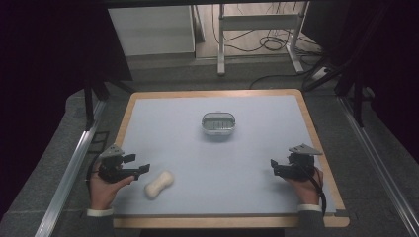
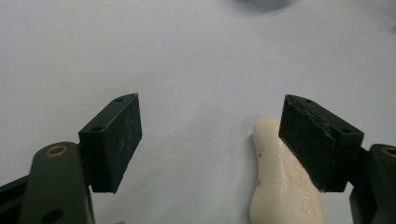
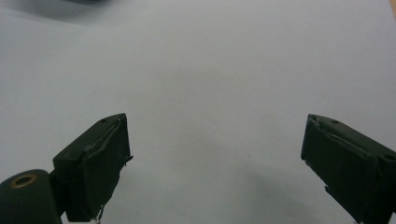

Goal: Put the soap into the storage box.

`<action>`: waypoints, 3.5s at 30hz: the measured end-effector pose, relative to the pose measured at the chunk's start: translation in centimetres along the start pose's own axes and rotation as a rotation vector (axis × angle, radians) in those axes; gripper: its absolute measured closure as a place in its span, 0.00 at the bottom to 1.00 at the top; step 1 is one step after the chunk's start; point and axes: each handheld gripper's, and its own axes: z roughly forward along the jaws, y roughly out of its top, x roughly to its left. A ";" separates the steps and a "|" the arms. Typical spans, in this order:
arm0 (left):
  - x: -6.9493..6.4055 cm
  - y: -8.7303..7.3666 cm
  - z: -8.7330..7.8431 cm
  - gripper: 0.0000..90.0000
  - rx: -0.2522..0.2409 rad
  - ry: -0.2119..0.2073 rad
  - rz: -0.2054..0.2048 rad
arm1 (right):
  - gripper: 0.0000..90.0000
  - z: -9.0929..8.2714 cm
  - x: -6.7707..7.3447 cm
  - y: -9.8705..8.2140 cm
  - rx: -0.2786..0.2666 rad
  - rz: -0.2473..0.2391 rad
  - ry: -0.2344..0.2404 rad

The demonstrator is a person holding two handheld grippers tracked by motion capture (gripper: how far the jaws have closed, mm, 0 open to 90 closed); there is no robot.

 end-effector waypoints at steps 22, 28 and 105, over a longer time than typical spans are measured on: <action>-0.8 -0.1 0.9 0.23 0.065 0.087 0.019 | 0.10 -1.5 -1.6 0.3 -0.068 0.027 0.049; -1.4 0.3 0.4 0.24 0.089 0.079 0.030 | 0.11 -2.0 -1.5 0.3 -0.082 0.033 0.039; -6.8 0.9 4.7 0.55 0.528 0.035 0.202 | 0.12 -2.1 -0.8 -0.3 -0.069 0.002 -0.023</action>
